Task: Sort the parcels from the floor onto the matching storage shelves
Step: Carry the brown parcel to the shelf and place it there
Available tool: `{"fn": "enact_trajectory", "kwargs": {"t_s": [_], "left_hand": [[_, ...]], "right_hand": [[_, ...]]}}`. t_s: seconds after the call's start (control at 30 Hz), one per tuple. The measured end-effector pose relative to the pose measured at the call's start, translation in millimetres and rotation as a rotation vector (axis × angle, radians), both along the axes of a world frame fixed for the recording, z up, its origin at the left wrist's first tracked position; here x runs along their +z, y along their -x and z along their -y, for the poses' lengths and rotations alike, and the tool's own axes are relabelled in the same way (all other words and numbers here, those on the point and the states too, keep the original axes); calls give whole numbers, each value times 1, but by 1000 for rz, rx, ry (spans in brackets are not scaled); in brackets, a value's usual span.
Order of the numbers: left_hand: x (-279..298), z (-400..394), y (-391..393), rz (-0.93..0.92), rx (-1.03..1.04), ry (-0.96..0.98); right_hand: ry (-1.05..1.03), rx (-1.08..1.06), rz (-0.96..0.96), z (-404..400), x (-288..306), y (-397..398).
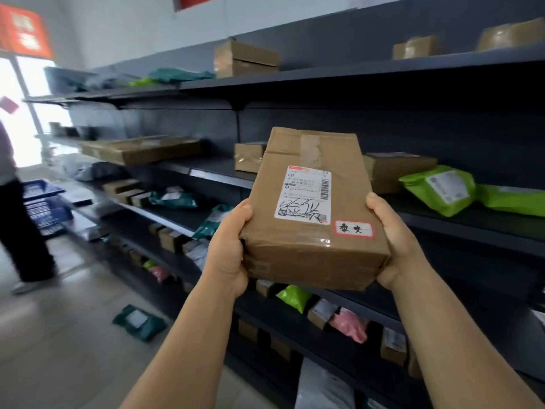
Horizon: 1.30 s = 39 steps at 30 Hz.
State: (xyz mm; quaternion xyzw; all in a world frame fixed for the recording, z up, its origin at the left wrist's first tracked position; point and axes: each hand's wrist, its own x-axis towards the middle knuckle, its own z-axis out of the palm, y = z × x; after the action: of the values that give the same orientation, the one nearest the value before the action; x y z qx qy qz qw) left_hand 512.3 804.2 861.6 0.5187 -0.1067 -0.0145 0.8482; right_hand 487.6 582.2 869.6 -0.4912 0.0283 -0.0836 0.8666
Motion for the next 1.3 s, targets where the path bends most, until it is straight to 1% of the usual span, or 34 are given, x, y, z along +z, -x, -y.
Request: {"fn": "enact_trajectory", "kwargs": {"t_s": [0.2,0.43,0.77,0.9,1.03,1.1,1.2,1.3], "left_hand": [[-4,-71,-30,-23,151,5],[-3,-155,-81,-73,217,-20],[-6,-252,-140,-36,329,-11],[-4,-286,-172,14,351,-74],[-6,-313,-223,43,390,-149],[-3,-323,-258,26,397,-160],[4,-332,-320,-4,433,-160],[22,-333,-394,-44,424,-164]], "right_hand": [[30,105,-37,-72,3,-56],[61,147,-91,-154,7,-120],[67,199,-70,-258,13,-201],[77,200,-45,-296,17,-243],[100,197,-28,-330,21,-296],[91,195,-31,-341,23,-329],[84,187,-32,-351,24,-384],[98,146,-39,-351,36,-447]]}}
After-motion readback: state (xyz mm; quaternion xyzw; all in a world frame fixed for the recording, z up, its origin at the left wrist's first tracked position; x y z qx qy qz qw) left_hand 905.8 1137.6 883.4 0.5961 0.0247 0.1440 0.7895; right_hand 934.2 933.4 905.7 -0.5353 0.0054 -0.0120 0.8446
